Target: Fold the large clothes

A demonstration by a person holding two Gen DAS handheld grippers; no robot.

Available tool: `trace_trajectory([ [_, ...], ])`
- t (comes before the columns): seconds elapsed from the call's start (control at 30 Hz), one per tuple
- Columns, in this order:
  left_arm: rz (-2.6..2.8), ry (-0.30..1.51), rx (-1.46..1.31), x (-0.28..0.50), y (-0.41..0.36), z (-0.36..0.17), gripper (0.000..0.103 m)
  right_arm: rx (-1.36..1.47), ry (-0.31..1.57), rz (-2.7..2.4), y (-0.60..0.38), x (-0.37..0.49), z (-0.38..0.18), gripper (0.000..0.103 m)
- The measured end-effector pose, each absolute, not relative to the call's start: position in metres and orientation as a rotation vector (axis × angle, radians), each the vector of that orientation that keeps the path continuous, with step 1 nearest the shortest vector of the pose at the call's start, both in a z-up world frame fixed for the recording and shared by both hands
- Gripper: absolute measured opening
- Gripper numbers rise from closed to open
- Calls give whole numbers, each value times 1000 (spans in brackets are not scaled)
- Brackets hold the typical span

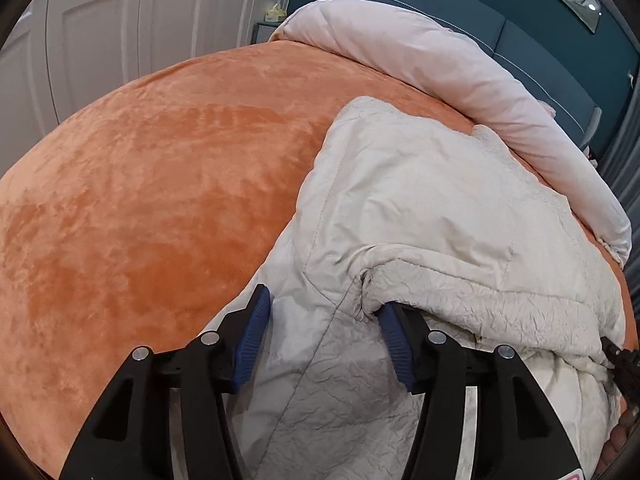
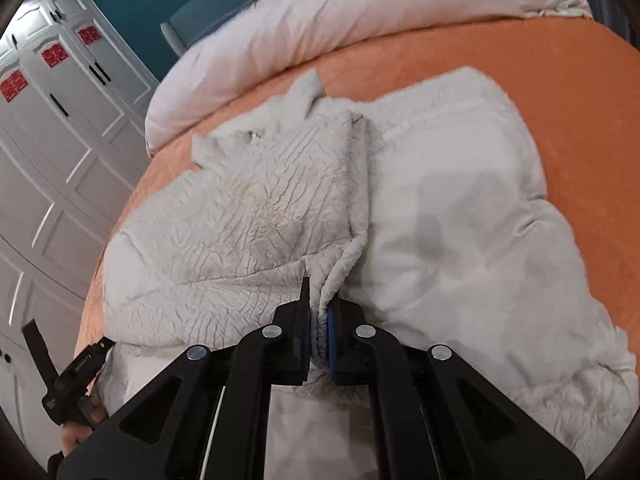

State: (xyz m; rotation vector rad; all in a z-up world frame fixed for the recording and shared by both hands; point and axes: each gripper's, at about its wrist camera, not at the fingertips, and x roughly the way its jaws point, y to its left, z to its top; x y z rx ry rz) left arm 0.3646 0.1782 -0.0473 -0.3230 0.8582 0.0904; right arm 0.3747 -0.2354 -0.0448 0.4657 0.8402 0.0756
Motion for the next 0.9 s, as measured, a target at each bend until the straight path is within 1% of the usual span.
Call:
trace_trajectory([
  [0.1, 80, 854, -352, 361, 182, -48, 56, 438, 844, 76, -232, 374, -44, 9],
  [0.17, 73, 859, -367, 355, 185, -44, 56, 435, 836, 66, -235, 368, -39, 13],
  [0.2, 72, 856, -379, 349, 187, -41, 56, 432, 825, 49, -238, 365, -34, 20],
  [0.23, 73, 839, -396, 340, 190, -36, 55, 429, 800, 25, -242, 355, -27, 21],
  [0.3, 72, 796, -419, 325, 197, -24, 55, 416, 713, 8, -246, 339, -7, 20],
  [0.37, 79, 742, -420, 318, 203, -9, 55, 394, 670, 32, -243, 335, 9, 20],
  [0.43, 93, 724, -420, 326, 205, 1, 55, 354, 673, 79, -230, 340, 20, 19],
  [0.5, 112, 725, -417, 340, 202, 4, 55, 307, 694, 109, -210, 353, 19, 19],
  [0.6, 115, 767, -423, 365, 190, -5, 55, 290, 757, 123, -190, 374, 0, 18],
  [0.63, 117, 795, -409, 374, 184, -14, 55, 286, 799, 119, -185, 383, -13, 18],
  [0.7, 147, 849, -341, 385, 176, -33, 55, 248, 850, 90, -180, 391, -35, 14],
  [0.73, 167, 889, -326, 388, 176, -47, 58, 266, 851, 98, -184, 389, -44, 14],
  [0.83, 159, 877, -416, 384, 190, -54, 60, 328, 847, 85, -198, 382, -41, 9],
  [0.9, 157, 873, -420, 382, 192, -55, 60, 345, 802, 72, -204, 374, -30, 11],
])
